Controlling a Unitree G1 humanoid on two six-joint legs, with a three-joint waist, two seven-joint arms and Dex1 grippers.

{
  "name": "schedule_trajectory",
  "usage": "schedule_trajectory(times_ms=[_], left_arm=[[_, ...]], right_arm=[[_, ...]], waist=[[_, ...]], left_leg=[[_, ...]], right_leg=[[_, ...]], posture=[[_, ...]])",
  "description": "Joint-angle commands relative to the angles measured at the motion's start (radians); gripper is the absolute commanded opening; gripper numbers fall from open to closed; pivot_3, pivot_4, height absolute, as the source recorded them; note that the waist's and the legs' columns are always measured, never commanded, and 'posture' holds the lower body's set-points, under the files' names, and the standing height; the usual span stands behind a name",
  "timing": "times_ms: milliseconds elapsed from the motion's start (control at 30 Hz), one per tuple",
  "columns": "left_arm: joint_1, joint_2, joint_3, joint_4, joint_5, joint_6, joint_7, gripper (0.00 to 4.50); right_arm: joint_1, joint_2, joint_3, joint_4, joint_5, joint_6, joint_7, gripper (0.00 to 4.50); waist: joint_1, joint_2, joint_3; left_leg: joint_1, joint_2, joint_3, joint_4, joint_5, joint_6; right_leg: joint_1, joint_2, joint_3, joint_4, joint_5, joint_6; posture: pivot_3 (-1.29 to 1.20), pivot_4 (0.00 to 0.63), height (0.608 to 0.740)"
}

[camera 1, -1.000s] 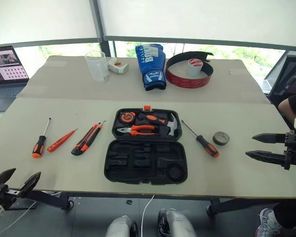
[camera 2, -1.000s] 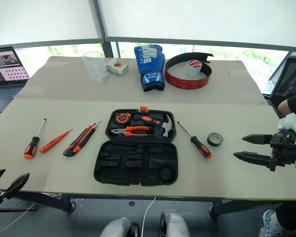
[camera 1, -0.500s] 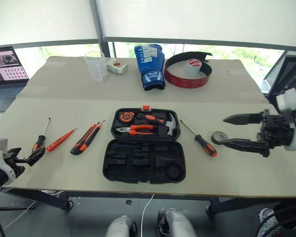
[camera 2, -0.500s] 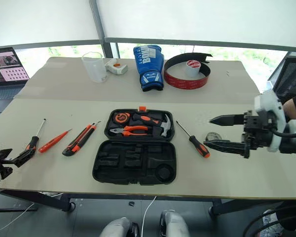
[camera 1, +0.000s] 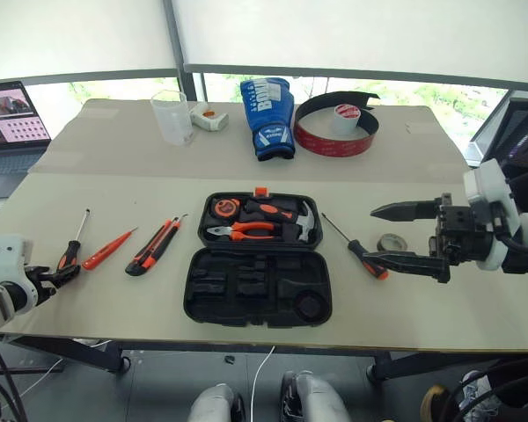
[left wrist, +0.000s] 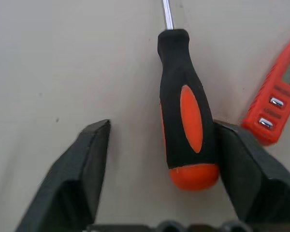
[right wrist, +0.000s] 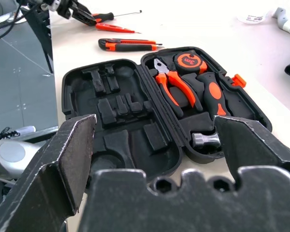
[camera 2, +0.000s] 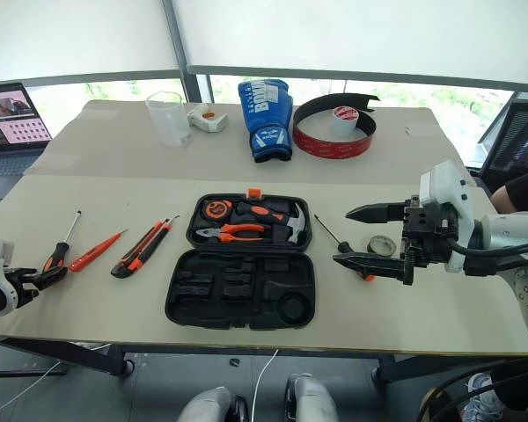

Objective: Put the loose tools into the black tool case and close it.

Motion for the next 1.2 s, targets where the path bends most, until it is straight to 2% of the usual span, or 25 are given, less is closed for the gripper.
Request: schedule_trajectory(times_ms=[33, 100, 133, 233, 367, 500, 600, 667, 767, 933, 1200], left_arm=[[-0.032, 0.013, -0.021, 0.056, 0.027, -0.033, -0.031, 1.97], [-0.051, 0.015, -0.015, 0.067, 0.034, -0.054, -0.028, 1.15], [-0.055, 0.018, -0.015, 0.069, 0.05, -0.091, -0.024, 0.91], [-0.083, 0.051, -0.006, 0.001, 0.083, -0.24, -0.046, 0.92], [-0.152, 0.065, -0.026, -0.179, 0.029, -0.324, -0.186, 0.92], [-0.162, 0.08, -0.193, -0.404, -0.04, -0.233, -0.409, 0.92], [-0.165, 0.086, -0.306, -0.468, -0.019, -0.293, -0.544, 0.92], [-0.191, 0.085, -0.4, -0.441, 0.043, -0.387, -0.628, 0.92], [-0.254, 0.057, -0.501, -0.34, 0.115, -0.513, -0.718, 0.92], [-0.37, -0.034, -0.59, -0.206, 0.183, -0.632, -0.777, 0.92], [-0.494, -0.156, -0.669, -0.026, 0.296, -0.715, -0.775, 0.92]], right_arm=[[-0.005, -0.004, -0.033, -0.024, 0.022, -0.005, -0.008, 4.5], [0.001, -0.008, -0.037, -0.025, 0.018, -0.009, -0.006, 4.5], [0.005, -0.009, -0.038, -0.026, 0.015, -0.011, -0.005, 4.5], [0.029, -0.014, -0.047, -0.03, 0.006, -0.017, 0.001, 4.5], [0.081, -0.021, -0.056, -0.042, 0.008, -0.007, 0.006, 4.5], [0.162, -0.021, -0.048, -0.074, -0.018, -0.026, 0.008, 4.5], [0.203, -0.018, -0.049, -0.101, -0.027, -0.025, -0.015, 4.5], [0.235, -0.013, -0.059, -0.131, -0.028, -0.022, -0.029, 4.5], [0.271, 0.005, -0.081, -0.166, -0.024, -0.014, -0.074, 4.5], [0.327, 0.025, -0.108, -0.21, -0.023, -0.017, -0.114, 4.5], [0.353, 0.041, -0.114, -0.246, -0.028, -0.019, -0.167, 4.5]], waist=[[0.0, 0.0, 0.0], [0.0, 0.0, 0.0], [0.0, 0.0, 0.0], [0.0, -0.002, 0.0], [0.006, -0.006, 0.001], [0.008, -0.004, 0.0], [0.001, -0.002, -0.001], [-0.005, -0.002, -0.001], [-0.004, -0.002, -0.001], [0.002, -0.003, 0.0], [-0.003, -0.003, 0.0]], left_leg=[[0.0, 0.0, 0.0, 0.0, 0.0, 0.0], [0.001, 0.0, 0.0, 0.0, 0.001, -0.001], [0.001, 0.0, 0.0, 0.0, 0.001, -0.002], [0.001, 0.0, 0.0, 0.0, 0.001, -0.002], [-0.002, 0.0, -0.002, 0.003, 0.001, -0.002], [-0.002, -0.002, -0.002, 0.004, 0.001, -0.001], [-0.001, -0.004, 0.0, 0.004, 0.001, -0.001], [-0.001, -0.002, 0.0, 0.004, 0.004, 0.005], [0.0, 0.0, 0.0, 0.004, 0.006, 0.002], [0.0, 0.001, -0.002, 0.005, 0.006, 0.0], [-0.003, 0.001, -0.003, 0.015, 0.007, 0.011]], right_leg=[[0.0, 0.0, 0.0, 0.0, 0.0, 0.0], [0.0, 0.0, 0.0, 0.001, 0.0, 0.0], [0.0, 0.0, 0.0, 0.001, 0.0, 0.0], [0.0, 0.0, -0.001, 0.002, 0.0, 0.0], [0.0, -0.002, -0.005, 0.001, 0.002, -0.003], [0.002, -0.004, -0.005, 0.0, 0.003, -0.006], [0.002, -0.005, -0.004, 0.0, 0.0, 0.0], [0.002, -0.001, -0.002, 0.0, 0.0, 0.0], [0.002, 0.003, -0.001, 0.002, 0.0, 0.0], [0.001, 0.003, -0.001, 0.006, 0.0, 0.0], [0.002, 0.003, 0.0, 0.008, 0.0, 0.0]], posture=[[0.0, 0.15, 0.727], [0.0, 0.15, 0.727], [0.0, 0.15, 0.727], [0.0, 0.15, 0.727], [0.0, 0.15, 0.727], [0.0, 0.15, 0.727], [0.0, 0.15, 0.727], [0.0, 0.15, 0.727], [0.0, 0.15, 0.727], [0.0, 0.15, 0.727], [0.0, 0.15, 0.727]])
